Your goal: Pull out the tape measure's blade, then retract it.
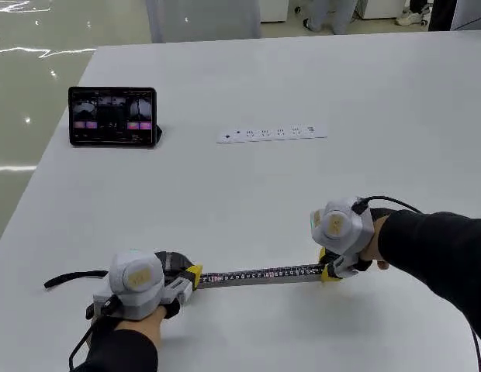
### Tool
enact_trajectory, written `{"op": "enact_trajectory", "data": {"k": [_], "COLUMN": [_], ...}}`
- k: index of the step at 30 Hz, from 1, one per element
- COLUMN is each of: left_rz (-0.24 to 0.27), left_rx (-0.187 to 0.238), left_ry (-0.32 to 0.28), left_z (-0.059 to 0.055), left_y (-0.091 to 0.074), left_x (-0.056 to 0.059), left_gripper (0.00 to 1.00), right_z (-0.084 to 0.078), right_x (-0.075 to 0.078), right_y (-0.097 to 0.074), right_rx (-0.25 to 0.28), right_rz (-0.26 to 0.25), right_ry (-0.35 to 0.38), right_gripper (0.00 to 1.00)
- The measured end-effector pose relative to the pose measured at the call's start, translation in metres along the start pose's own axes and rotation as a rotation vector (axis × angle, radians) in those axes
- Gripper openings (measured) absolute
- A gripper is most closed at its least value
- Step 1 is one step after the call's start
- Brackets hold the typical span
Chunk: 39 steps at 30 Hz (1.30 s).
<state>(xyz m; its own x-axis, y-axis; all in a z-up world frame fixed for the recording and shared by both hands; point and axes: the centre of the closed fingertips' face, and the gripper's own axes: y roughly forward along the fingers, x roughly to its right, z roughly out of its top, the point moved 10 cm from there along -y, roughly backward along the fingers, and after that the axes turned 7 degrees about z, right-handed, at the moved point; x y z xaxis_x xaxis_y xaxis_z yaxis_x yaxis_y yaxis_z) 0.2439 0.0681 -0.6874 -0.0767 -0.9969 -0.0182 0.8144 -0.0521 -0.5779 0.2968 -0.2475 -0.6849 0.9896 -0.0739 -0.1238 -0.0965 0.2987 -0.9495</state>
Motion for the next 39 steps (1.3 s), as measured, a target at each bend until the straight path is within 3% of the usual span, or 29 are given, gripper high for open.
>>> {"op": "enact_trajectory", "data": {"k": [13,22,39], "left_rz": [-0.004,-0.001,0.0], "left_rx": [-0.005,-0.016,-0.034], "left_ry": [0.001,0.003,0.001], "left_z": [0.0,0.0005,0.0011], "left_y": [0.0002,-0.0005,-0.0005], "left_x": [0.0001,0.0003,0.0007], "left_gripper": [0.61,0.61,0.61], "right_z": [0.0046,0.0055,0.0093], "right_x": [0.0002,0.0009,-0.0022], "right_y": [0.0012,0.0015,0.0026], "right_rx": [-0.024,-0.015,-0.016], "right_rz": [0.005,0.006,-0.011], "right_ry": [-0.009,0.034,0.038], "right_gripper": [0.09,0.09,0.1]}}
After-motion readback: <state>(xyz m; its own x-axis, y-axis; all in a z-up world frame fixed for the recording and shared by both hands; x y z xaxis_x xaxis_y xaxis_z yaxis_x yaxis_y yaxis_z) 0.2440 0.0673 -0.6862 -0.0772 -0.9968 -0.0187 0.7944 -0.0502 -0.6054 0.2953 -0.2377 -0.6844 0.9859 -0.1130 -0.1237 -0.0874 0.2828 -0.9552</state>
